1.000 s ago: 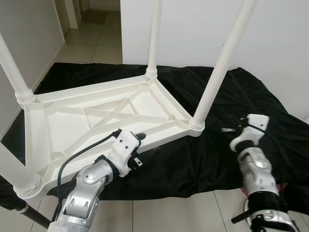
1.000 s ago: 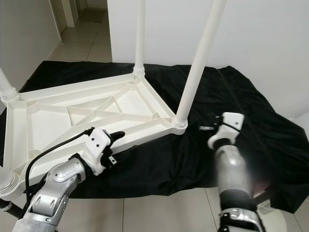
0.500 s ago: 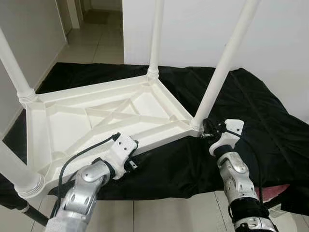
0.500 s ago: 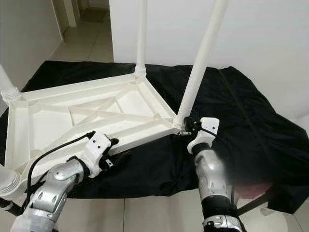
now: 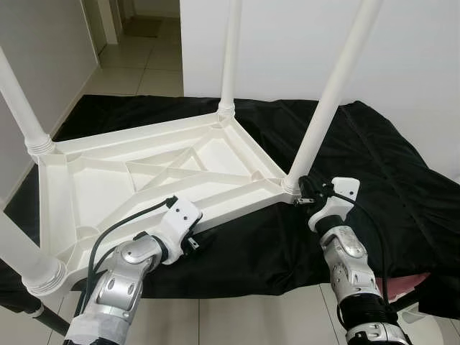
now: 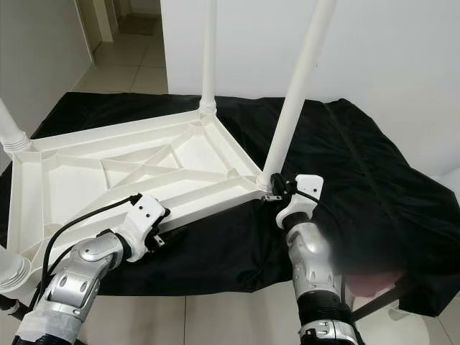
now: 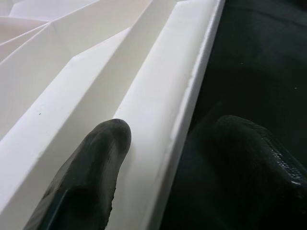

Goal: Building children table

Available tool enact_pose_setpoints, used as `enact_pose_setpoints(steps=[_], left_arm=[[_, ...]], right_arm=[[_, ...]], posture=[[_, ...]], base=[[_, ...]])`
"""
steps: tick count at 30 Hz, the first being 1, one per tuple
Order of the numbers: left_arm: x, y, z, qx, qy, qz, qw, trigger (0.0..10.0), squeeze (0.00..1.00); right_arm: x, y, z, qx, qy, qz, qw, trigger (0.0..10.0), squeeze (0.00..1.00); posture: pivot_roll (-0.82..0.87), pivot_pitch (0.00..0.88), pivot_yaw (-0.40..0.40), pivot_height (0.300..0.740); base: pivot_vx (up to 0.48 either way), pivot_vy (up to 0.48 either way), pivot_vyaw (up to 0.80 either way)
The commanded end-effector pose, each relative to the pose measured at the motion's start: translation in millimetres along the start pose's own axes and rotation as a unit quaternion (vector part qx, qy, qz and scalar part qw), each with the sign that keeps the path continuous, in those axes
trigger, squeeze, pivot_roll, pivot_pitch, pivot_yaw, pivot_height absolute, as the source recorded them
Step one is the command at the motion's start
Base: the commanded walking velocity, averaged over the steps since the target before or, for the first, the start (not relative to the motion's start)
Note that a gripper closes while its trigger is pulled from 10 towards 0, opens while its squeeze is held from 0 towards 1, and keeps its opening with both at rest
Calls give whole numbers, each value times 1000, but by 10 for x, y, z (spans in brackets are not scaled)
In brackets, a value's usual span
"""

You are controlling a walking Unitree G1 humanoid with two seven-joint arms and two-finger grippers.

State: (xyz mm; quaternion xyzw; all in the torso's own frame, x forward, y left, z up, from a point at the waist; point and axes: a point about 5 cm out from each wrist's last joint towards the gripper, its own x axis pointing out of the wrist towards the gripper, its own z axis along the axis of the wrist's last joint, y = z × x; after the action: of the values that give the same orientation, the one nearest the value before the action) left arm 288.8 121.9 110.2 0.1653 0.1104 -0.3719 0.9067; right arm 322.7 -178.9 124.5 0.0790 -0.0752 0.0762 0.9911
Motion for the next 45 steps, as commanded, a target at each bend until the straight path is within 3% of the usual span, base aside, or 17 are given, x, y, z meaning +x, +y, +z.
enact_pose_setpoints(steps=[1, 5, 6, 7, 10, 11, 23, 24, 26, 33, 34, 36, 37, 38, 39, 44, 45], left_arm=[[-19, 145, -161, -15, 43, 143, 989, 10000, 0], [-29, 176, -200, -24, 57, 158, 986, 9373, 0], [-32, 181, -207, -28, 59, 161, 985, 8235, 0], [-33, 174, -208, -37, 57, 162, 985, 3412, 0], [-33, 171, -210, -41, 56, 163, 984, 2745, 0], [-30, 158, -211, -44, 53, 162, 984, 0, 0], [172, 74, -73, -16, 29, 133, 991, 392, 0], [240, 55, -11, -3, 23, 126, 992, 3529, 0], [318, 33, 63, 1, 15, 119, 993, 4235, 0], [448, -19, 189, 9, 0, 106, 994, 4471, 0], [511, -49, 249, 11, -7, 101, 995, 3804, 0], [511, -49, 249, 11, -7, 101, 995, 3804, 0], [571, -89, 305, 13, -13, 96, 995, 4941, 0], [571, -89, 305, 13, -13, 96, 995, 4941, 0], [624, -134, 351, 16, -17, 91, 996, 10000, 0], [654, -161, 377, 18, -19, 87, 996, 10000, 0], [681, -222, 433, 0, -37, 73, 997, 10000, 1000]], right_arm=[[-11, -12, 3, 0, -2, -4, 1000, 10000, 0], [-7, -9, -1, -1, -1, -3, 1000, 10000, 0], [-6, -8, -3, -1, 0, -2, 1000, 10000, 0], [-8, -9, -9, -2, 1, -2, 1000, 10000, 0], [-9, -10, -14, -2, 2, -2, 1000, 10000, 0], [-11, -7, -20, -3, 3, -2, 1000, 10000, 0], [0, 5, -16, 0, -1, -9, 1000, 10000, 0], [7, 8, -12, 1, -3, -10, 1000, 10000, 0], [14, 15, -7, 1, -5, -11, 1000, 10000, 0], [25, 26, 0, 3, -9, -14, 1000, 10000, 0], [33, 33, 2, 4, -10, -15, 1000, 10000, 0], [33, 33, 2, 4, -10, -15, 1000, 10000, 0], [37, 39, 2, 5, -11, -16, 1000, 10000, 0], [37, 39, 2, 5, -11, -16, 1000, 10000, 0], [42, 47, 1, 6, -11, -17, 1000, 10000, 0], [45, 53, 1, 6, -12, -17, 1000, 10000, 0], [43, 63, -7, 7, -12, -18, 1000, 10000, 0]], posture=[[49, 0, -30, 740], [47, 0, -28, 740], [47, 0, -28, 740], [46, 0, -25, 740], [46, 0, -25, 740], [38, 0, -20, 740], [20, 0, -3, 740], [20, 0, -2, 740], [17, 0, 2, 740], [15, 0, 5, 740], [15, 0, 8, 740], [15, 0, 8, 740], [15, 0, 8, 740], [15, 0, 8, 740], [15, 0, 12, 740], [17, 0, 12, 740], [18, 0, 13, 740]], base=[[0, 0, 0], [0, 0, 0], [0, 0, 0], [0, 0, 0], [0, 0, 0], [0, 0, 0], [0, 0, 0], [0, 0, 0], [0, 0, 0], [0, 0, 0], [0, 0, 0], [0, 0, 0], [0, 0, 0], [0, 0, 0], [0, 0, 0], [0, 0, 0], [0, 0, 0]])
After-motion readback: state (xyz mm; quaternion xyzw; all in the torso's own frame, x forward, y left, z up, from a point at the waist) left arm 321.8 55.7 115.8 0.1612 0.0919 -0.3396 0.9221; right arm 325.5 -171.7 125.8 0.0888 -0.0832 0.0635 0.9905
